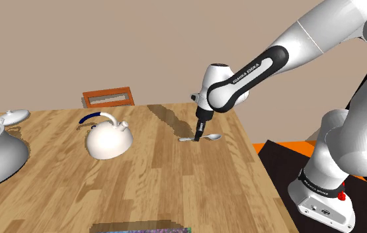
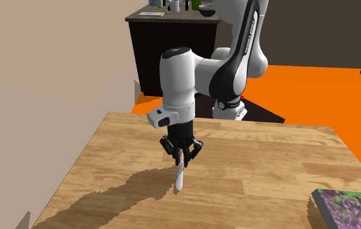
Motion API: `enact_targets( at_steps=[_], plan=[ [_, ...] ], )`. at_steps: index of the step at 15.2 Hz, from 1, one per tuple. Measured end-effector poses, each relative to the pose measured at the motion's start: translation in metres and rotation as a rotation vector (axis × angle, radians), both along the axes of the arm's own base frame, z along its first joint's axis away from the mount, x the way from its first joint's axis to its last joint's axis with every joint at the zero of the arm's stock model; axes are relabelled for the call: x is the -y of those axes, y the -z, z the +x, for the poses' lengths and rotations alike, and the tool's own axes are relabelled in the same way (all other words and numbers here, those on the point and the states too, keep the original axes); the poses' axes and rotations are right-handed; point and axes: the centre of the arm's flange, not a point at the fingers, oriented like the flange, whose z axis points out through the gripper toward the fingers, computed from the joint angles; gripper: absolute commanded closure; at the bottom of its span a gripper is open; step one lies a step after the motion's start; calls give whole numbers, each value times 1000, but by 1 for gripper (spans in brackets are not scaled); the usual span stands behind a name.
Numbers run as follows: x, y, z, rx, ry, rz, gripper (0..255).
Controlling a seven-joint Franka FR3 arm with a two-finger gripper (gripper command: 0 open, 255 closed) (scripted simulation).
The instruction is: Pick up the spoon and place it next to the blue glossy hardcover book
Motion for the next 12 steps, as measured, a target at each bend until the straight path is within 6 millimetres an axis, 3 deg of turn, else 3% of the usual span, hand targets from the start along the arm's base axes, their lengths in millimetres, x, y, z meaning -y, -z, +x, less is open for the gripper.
enact_targets(
  at_steps=[6, 12],
  plan=[
    [0, 0, 0, 0, 0, 0, 255],
    [-2, -26, 0, 0, 0, 0, 255]
  ],
)
